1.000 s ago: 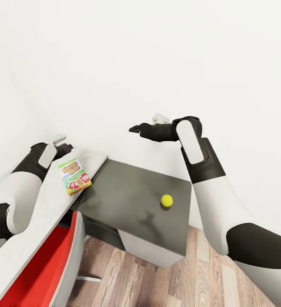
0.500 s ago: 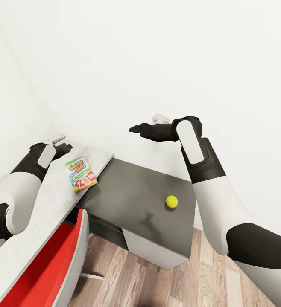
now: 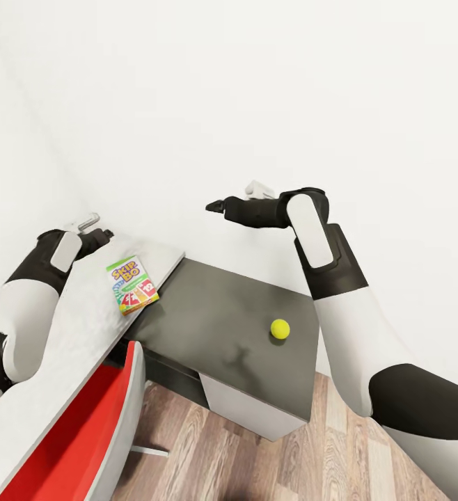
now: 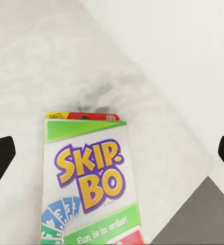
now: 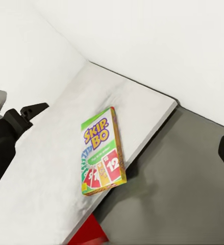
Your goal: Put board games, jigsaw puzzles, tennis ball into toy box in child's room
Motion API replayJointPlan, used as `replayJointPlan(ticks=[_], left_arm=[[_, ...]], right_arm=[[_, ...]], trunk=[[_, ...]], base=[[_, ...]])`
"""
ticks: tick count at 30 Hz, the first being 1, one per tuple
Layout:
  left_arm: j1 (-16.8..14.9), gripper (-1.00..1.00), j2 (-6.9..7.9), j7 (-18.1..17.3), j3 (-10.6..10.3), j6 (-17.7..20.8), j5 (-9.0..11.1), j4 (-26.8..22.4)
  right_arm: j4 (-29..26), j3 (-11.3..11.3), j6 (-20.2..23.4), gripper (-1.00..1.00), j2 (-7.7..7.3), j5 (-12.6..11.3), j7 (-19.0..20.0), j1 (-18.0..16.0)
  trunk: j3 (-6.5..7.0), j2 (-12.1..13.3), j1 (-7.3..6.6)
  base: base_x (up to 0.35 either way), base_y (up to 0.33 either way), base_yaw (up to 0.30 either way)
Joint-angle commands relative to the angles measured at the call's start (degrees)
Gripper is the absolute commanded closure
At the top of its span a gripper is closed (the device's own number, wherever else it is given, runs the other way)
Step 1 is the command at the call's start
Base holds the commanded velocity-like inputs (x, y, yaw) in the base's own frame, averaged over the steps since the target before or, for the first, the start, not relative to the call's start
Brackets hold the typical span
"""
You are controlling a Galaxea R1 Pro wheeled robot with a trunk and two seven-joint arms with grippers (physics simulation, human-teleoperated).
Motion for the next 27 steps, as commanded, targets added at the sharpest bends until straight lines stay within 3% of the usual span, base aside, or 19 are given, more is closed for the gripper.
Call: replayJointPlan(ticks=[1,9,12,27], left_arm=[[-0.37,-1.0,-0.33,0.59,-0.29,-0.08,0.28,0.24],[-2.03,-1.0,-2.94,3.16,-0.83,-2.68,-2.11,2.8],[-2.06,-1.0,-3.06,3.75,-0.84,-3.64,-2.87,3.68],[-2.08,-1.0,-3.01,3.8,-0.85,-8.45,-2.88,3.97]], right_arm=[[0.3,-0.31,0.17,-1.0,0.01,-0.24,-0.57,-0.06],[2.12,-1.2,0.31,-1.0,0.01,-1.57,-0.49,-0.04],[2.16,-1.26,0.33,-1.0,0.01,-1.83,-0.53,-0.04],[2.19,-1.29,0.27,-1.0,0.01,-1.99,-0.64,-0.04]], trunk=[[-0.1,-0.1,0.03],[-0.1,-0.1,0.03],[-0.1,-0.1,0.03],[-0.1,-0.1,0.03]], base=[[0.0,0.0,0.0],[0.0,0.0,0.0],[0.0,0.0,0.0],[0.0,0.0,0.0]])
